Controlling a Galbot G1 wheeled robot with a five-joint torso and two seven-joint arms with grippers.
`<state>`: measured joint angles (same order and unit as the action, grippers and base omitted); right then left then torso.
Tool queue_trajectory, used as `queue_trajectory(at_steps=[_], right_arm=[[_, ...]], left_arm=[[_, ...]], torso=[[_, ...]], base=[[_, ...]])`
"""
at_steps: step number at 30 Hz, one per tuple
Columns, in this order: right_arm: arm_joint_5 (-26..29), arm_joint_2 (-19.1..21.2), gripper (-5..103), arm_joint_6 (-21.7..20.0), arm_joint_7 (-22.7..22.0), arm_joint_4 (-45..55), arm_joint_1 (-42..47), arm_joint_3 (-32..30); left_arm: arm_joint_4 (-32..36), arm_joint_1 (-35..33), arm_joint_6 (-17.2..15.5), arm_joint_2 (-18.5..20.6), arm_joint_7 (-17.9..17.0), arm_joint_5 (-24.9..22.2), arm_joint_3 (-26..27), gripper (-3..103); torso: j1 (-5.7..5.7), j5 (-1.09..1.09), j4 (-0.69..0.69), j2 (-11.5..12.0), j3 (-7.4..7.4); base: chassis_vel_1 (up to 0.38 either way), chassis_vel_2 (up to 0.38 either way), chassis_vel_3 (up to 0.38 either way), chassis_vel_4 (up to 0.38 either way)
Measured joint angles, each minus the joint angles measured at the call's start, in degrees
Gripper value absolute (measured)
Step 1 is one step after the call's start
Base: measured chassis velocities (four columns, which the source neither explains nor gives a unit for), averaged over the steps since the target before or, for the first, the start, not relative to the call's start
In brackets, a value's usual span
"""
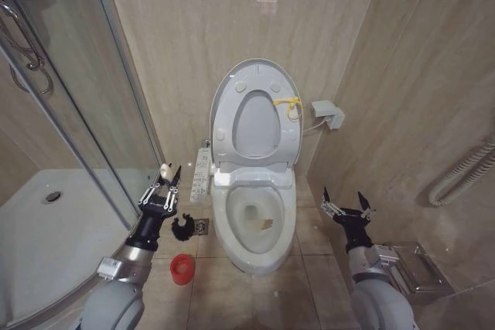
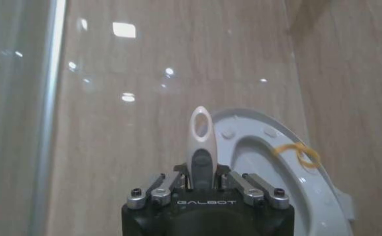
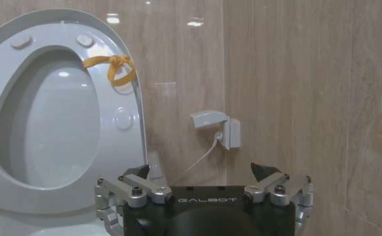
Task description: Open the toilet lid, clean the toilet bowl with a toilet brush, close the toilet lid, and flush.
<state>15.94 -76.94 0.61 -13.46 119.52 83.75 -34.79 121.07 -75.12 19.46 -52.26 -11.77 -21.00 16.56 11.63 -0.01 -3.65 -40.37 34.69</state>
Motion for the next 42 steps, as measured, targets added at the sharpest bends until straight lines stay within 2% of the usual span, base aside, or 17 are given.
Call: queue_trajectory(at_steps=[6,7,10,11,14,16,18,21,23,24,28,29,32,42], right_arm=[[0.0,0.0,100,0.0,0.0,0.0,0.0,0.0],[0.0,0.0,100,0.0,0.0,0.0,0.0,0.0],[0.0,0.0,100,0.0,0.0,0.0,0.0,0.0],[0.0,0.0,100,0.0,0.0,0.0,0.0,0.0],[0.0,0.0,100,0.0,0.0,0.0,0.0,0.0],[0.0,0.0,100,0.0,0.0,0.0,0.0,0.0],[0.0,0.0,100,0.0,0.0,0.0,0.0,0.0],[0.0,0.0,100,0.0,0.0,0.0,0.0,0.0],[0.0,0.0,100,0.0,0.0,0.0,0.0,0.0],[0.0,0.0,100,0.0,0.0,0.0,0.0,0.0],[0.0,0.0,100,0.0,0.0,0.0,0.0,0.0],[0.0,0.0,100,0.0,0.0,0.0,0.0,0.0],[0.0,0.0,100,0.0,0.0,0.0,0.0,0.0],[0.0,0.0,100,0.0,0.0,0.0,0.0,0.0]], left_arm=[[-6.9,12.5,0.0,1.6,0.5,-3.0,-9.6,25],[-6.9,12.5,0.0,1.6,0.5,-3.0,-9.6,25],[-9.2,20.5,-1.7,1.0,0.5,-6.1,-15.0,25],[-9.2,20.5,-1.7,1.0,0.5,-6.1,-15.0,25],[-10.9,26.1,-3.3,0.2,0.5,-8.2,-19.0,25],[-11.5,27.3,-3.3,-0.1,0.6,-8.4,-19.8,25],[-15.1,31.8,-3.4,-1.6,0.7,-9.1,-23.3,25],[-18.2,34.5,-3.2,-3.2,0.8,-9.5,-25.9,25],[-23.0,37.8,-2.2,-5.8,1.0,-9.6,-29.8,25],[-23.0,37.8,-2.2,-5.8,1.0,-9.6,-29.8,25],[-31.0,42.9,-0.4,-10.7,1.6,-9.5,-36.5,25],[-31.0,42.9,-0.4,-10.7,1.6,-9.5,-36.5,25],[-37.1,46.2,1.4,-13.9,2.3,-8.9,-41.1,25],[-47.6,48.2,5.3,-17.1,4.2,-6.1,-46.1,25]], torso=[[0.00,0.00,-0.03,0.0,0.00],[0.00,0.00,-0.03,0.0,0.00],[0.01,0.01,-0.03,0.0,0.01],[0.01,0.01,-0.03,0.0,0.01],[0.01,0.02,-0.01,0.0,0.00],[0.00,0.02,-0.01,0.0,0.00],[0.01,0.03,-0.01,0.0,0.00],[0.01,0.02,-0.01,0.0,0.00],[0.00,0.02,-0.01,0.0,0.00],[0.00,0.02,-0.01,0.0,0.00],[0.01,0.03,-0.03,0.0,0.00],[0.01,0.03,-0.03,0.0,0.00],[0.01,0.04,-0.03,0.0,0.00],[0.00,0.03,-0.01,0.0,0.00]], base=[[0.000,0.000,0.000,0.000],[0.000,0.000,0.000,0.000],[0.000,0.000,0.000,0.000],[0.000,0.000,0.000,0.000],[0.000,0.000,0.000,0.000],[0.000,0.000,0.000,0.000],[0.000,0.000,0.000,0.000],[0.000,0.000,0.000,0.000],[0.000,0.000,0.000,0.000],[0.000,0.000,0.000,0.000],[0.000,0.000,0.000,0.000],[0.000,0.000,0.000,0.000],[0.000,0.000,0.000,0.000],[0.000,0.000,0.000,0.000]])
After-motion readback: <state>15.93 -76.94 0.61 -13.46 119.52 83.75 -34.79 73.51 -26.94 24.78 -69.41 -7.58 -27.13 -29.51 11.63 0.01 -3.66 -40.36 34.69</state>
